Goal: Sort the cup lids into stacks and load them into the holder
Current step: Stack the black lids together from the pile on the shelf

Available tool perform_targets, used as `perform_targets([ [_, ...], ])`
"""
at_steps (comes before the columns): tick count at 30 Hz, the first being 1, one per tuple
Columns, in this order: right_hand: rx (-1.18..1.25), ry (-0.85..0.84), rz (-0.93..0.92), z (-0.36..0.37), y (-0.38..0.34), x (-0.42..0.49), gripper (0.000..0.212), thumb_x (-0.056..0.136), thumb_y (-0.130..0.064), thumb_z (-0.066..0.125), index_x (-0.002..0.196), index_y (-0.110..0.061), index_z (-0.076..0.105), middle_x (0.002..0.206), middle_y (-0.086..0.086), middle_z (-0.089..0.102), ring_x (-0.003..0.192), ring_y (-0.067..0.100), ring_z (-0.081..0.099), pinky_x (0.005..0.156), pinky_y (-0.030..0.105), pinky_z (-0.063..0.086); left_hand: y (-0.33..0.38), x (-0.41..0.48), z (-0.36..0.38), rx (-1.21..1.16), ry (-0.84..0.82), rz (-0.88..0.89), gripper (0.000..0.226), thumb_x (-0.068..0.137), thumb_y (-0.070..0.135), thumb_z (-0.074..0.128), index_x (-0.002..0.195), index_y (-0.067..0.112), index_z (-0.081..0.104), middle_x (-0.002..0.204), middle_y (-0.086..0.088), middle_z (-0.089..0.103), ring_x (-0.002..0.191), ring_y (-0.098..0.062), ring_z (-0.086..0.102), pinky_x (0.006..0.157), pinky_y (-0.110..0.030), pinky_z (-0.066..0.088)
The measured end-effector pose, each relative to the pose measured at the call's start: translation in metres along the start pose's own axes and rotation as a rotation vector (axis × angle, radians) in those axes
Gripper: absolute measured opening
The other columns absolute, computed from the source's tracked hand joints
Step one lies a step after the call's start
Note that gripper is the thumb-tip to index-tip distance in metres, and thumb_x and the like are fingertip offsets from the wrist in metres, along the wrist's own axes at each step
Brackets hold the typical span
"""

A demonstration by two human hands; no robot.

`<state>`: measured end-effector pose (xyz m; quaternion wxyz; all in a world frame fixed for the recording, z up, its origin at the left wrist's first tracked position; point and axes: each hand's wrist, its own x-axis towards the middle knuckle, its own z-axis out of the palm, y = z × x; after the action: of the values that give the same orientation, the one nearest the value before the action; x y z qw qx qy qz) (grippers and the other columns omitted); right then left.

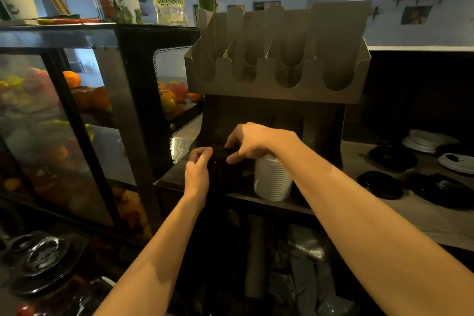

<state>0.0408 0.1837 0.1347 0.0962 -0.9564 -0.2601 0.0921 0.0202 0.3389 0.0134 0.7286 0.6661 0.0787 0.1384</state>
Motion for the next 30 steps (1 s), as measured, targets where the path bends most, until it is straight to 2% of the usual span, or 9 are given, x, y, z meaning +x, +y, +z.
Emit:
perform_targets([
  [2, 0.009, 0.073, 0.006, 0.006, 0.002, 0.000, 0.052, 0.088, -0.045, 0.074, 0.135, -0.026, 0.061, 0.121, -0.004, 0.062, 0.110, 0.016, 0.059, 0.085, 0.030, 0.051, 0.001, 0.001, -0.001, -0.013, -0.004, -0.047, 0.011, 0.102, 0.042, 0.054, 0.102, 0.035, 0.062, 0.109, 0.003, 0.060, 0.109, -0.022, 0.058, 0.097, -0.042, 0.047],
  [4, 0.016, 0.121, 0.006, 0.013, 0.002, -0.001, 0.052, 0.087, -0.048, 0.073, 0.133, -0.026, 0.062, 0.120, -0.003, 0.063, 0.107, 0.016, 0.060, 0.082, 0.030, 0.051, -0.002, 0.004, -0.002, -0.001, -0.006, -0.058, 0.014, 0.100, 0.049, 0.053, 0.103, 0.039, 0.063, 0.117, -0.002, 0.062, 0.116, -0.027, 0.058, 0.104, -0.048, 0.047],
  [9, -0.129, 0.191, 0.002, 0.022, -0.002, -0.011, 0.057, 0.091, -0.058, 0.064, 0.138, -0.026, 0.057, 0.135, 0.001, 0.058, 0.119, 0.021, 0.057, 0.093, 0.036, 0.050, -0.005, -0.001, 0.002, 0.026, 0.027, -0.042, 0.054, 0.100, 0.061, 0.044, 0.138, 0.025, 0.055, 0.125, -0.002, 0.060, 0.121, -0.024, 0.054, 0.105, -0.044, 0.043],
  [12, -0.191, 0.198, -0.029, 0.021, -0.002, -0.015, 0.064, 0.091, -0.067, 0.056, 0.141, -0.026, 0.055, 0.143, 0.000, 0.052, 0.125, 0.022, 0.054, 0.096, 0.038, 0.050, -0.001, -0.005, 0.002, -0.005, -0.004, -0.078, 0.086, 0.082, 0.084, 0.041, 0.145, 0.027, 0.052, 0.140, -0.006, 0.058, 0.129, -0.028, 0.054, 0.114, -0.054, 0.039],
  [16, -0.258, 0.301, -0.049, 0.026, -0.005, -0.017, 0.063, 0.092, -0.067, 0.053, 0.140, -0.025, 0.055, 0.139, 0.000, 0.054, 0.120, 0.020, 0.056, 0.092, 0.036, 0.051, -0.002, -0.002, -0.003, -0.037, 0.004, -0.087, 0.070, 0.084, 0.071, 0.057, 0.138, 0.026, 0.058, 0.136, -0.007, 0.062, 0.125, -0.029, 0.057, 0.112, -0.053, 0.043],
  [20, -0.287, 0.327, -0.039, 0.032, -0.008, -0.014, 0.058, 0.094, -0.064, 0.053, 0.134, -0.022, 0.060, 0.131, 0.001, 0.060, 0.115, 0.020, 0.058, 0.087, 0.034, 0.050, -0.006, 0.008, -0.003, -0.088, 0.014, -0.166, 0.078, 0.067, 0.069, 0.068, 0.129, 0.023, 0.065, 0.126, -0.010, 0.068, 0.117, -0.032, 0.064, 0.106, -0.055, 0.049],
  [24, -0.290, 0.278, -0.026, 0.028, -0.012, -0.012, 0.056, 0.095, -0.061, 0.054, 0.134, -0.021, 0.059, 0.131, 0.001, 0.060, 0.115, 0.021, 0.058, 0.086, 0.034, 0.049, 0.002, 0.009, -0.004, -0.103, 0.016, -0.199, 0.044, 0.085, 0.051, 0.072, 0.117, 0.021, 0.068, 0.113, -0.011, 0.072, 0.105, -0.031, 0.070, 0.099, -0.051, 0.054],
  [26, -0.306, 0.262, -0.017, 0.025, -0.015, -0.013, 0.056, 0.095, -0.061, 0.054, 0.134, -0.021, 0.059, 0.130, 0.002, 0.061, 0.115, 0.021, 0.059, 0.088, 0.035, 0.050, 0.003, 0.007, -0.006, -0.097, 0.017, -0.195, 0.043, 0.087, 0.050, 0.071, 0.118, 0.020, 0.067, 0.112, -0.010, 0.073, 0.105, -0.031, 0.070, 0.100, -0.051, 0.053],
  [30, -0.289, 0.253, 0.034, 0.021, -0.016, -0.020, 0.056, 0.097, -0.063, 0.047, 0.135, -0.023, 0.059, 0.122, 0.002, 0.065, 0.108, 0.021, 0.062, 0.085, 0.037, 0.053, -0.001, 0.003, -0.009, -0.105, -0.035, -0.151, 0.099, 0.062, 0.084, 0.068, 0.138, 0.021, 0.059, 0.133, -0.009, 0.066, 0.122, -0.031, 0.063, 0.110, -0.054, 0.045],
])
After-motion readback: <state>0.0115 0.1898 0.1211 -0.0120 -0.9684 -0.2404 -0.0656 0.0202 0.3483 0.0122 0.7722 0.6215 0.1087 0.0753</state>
